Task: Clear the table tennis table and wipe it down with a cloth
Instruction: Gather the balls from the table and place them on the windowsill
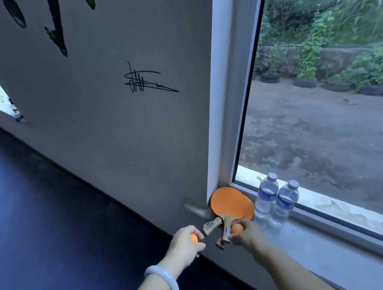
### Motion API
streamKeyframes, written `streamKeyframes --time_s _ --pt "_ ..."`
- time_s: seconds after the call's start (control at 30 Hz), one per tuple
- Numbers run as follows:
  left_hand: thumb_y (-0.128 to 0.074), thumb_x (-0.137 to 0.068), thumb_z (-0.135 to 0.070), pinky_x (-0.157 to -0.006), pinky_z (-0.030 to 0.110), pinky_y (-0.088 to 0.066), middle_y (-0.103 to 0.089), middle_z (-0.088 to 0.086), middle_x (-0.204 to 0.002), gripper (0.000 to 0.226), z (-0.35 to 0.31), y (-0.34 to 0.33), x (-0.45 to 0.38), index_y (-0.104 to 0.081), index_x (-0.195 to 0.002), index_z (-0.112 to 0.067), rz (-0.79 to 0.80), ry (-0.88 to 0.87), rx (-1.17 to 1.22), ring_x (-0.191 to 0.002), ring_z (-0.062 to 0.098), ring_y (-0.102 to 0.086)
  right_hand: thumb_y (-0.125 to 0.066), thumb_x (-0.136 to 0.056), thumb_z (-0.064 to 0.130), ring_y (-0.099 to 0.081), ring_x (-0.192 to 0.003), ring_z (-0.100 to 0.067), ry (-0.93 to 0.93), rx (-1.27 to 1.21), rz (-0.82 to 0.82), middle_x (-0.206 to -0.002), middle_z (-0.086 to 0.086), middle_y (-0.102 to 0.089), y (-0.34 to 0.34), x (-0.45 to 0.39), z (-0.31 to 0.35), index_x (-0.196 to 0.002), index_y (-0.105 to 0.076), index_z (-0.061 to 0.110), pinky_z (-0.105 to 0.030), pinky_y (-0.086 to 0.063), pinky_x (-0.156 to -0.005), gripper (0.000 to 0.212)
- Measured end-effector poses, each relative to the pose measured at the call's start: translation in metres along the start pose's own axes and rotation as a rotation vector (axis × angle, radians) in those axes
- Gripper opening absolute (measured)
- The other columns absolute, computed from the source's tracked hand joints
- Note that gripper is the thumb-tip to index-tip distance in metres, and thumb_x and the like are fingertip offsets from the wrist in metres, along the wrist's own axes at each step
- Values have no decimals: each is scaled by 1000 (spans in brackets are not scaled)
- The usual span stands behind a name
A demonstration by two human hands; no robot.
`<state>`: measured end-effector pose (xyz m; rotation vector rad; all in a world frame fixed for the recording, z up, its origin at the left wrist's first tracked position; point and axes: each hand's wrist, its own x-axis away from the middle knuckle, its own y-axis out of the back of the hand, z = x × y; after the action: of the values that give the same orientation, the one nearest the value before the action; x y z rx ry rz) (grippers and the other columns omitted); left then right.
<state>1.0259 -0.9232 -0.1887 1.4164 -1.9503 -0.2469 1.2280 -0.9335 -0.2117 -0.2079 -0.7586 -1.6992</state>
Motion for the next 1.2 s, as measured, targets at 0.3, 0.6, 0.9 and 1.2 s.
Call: streamKeyframes --time_s 0.3,0.6,0.9,1.2 --pt "-68 -85 -10 -45 12 -40 -62 -3 -94 12 -40 -5 -103 -63 -85 -21 -73 78 10 -51 5 -56 -68 -84 4 -64 -65 -22 -37 -30 101 -77 -7 -66 10 -148 60 -120 -57 9 -35 -59 -67 38" --pt "-66 -86 -7 -63 15 -50 -59 -1 -107 25 -35 -35 -169 -62 -104 -24 48 134 -25 -69 8 -57 -65 -87 3 -62 -71 -21 -141 -69 124 -84 -11 -64 5 -222 50 -145 -39 18 -34 -58 -71 64" --pt "-61 -94 -16 -46 3 -38 -45 -5 -132 42 -34 -57 -223 -50 -133 -23 68 160 -67 -67 -5 -48 -69 -82 14 -59 -73 -25 -164 10 255 -77 -6 -62 2 -266 51 -117 -51 33 -46 -58 -82 44" --pt "-64 -90 -11 -93 26 -47 -56 -12 -116 46 -36 -62 -227 -53 -133 -24 165 100 -61 -103 11 -56 -67 -84 16 -61 -74 -25 -183 -8 207 -84 -9 -65 4 -271 35 -116 -49 31 -52 -56 -86 40"
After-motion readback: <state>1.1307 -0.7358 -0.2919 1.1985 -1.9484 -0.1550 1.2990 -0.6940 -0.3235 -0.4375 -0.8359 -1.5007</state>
